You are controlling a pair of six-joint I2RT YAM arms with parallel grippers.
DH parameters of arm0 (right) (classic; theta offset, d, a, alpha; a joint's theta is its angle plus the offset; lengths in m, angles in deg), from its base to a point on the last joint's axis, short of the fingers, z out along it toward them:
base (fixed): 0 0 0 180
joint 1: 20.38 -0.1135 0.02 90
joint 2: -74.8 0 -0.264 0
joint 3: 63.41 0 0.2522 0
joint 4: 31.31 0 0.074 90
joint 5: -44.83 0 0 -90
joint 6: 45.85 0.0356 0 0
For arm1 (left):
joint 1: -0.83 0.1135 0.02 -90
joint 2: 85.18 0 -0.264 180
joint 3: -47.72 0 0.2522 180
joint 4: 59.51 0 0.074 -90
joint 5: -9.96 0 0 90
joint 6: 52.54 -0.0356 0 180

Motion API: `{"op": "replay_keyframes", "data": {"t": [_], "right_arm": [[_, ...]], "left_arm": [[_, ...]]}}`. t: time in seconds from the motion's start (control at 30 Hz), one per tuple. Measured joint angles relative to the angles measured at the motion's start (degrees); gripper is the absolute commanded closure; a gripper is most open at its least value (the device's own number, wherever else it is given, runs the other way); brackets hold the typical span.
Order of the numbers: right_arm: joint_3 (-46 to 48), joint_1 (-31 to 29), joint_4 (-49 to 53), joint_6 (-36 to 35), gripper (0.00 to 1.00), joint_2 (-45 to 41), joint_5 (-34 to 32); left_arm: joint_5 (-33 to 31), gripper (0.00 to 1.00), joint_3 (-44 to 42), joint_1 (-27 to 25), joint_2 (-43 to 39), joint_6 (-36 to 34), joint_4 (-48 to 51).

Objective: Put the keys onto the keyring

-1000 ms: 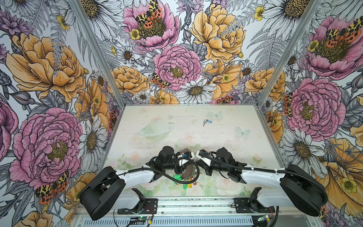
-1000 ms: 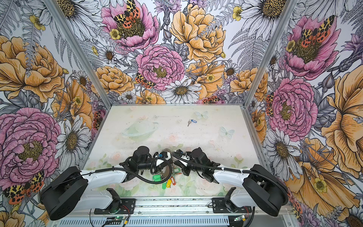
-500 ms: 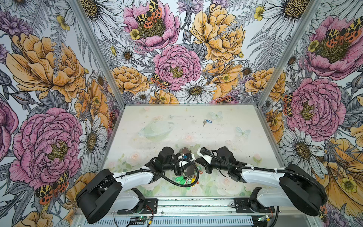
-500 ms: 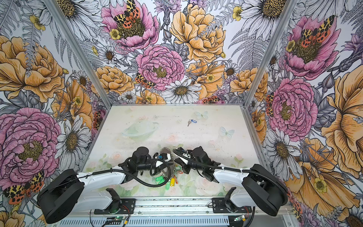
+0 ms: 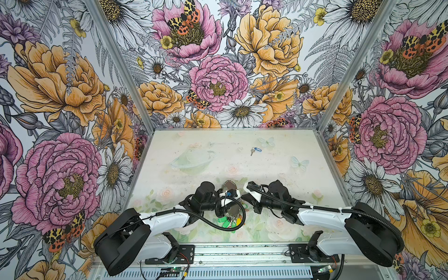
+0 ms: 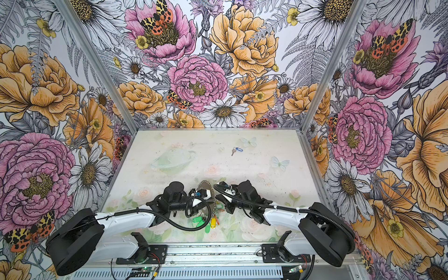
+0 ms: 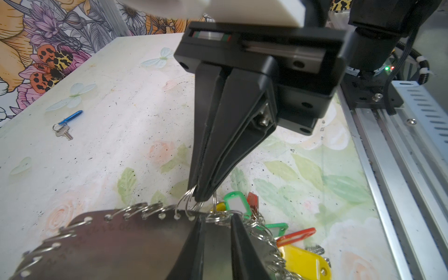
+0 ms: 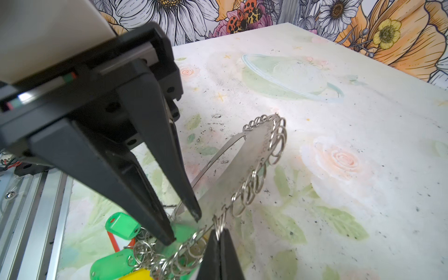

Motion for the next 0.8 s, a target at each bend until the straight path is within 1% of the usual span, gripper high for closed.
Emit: {"op": "replay_keyframes", "data": {"t": [0.37,0.67,0.8], "right_arm": [[0.11,-0.44,-0.09,-1.73,0.99,0.0,0.02],[0.11,-0.94,-0.2,-2.36,0.99,0.0,0.0],[0.11,-2.23,-0.22,-2.8,0.99,0.02,-0.85]], "left_arm": [[-0.74,0.72,-0.94,0.35,-0.07,0.22,-0.74],[-0.68,0.73,-1.01,0.44,-0.07,0.24,-1.77],[-0.63,0.74,-1.01,0.44,-0.02,0.26,-1.77]]}}
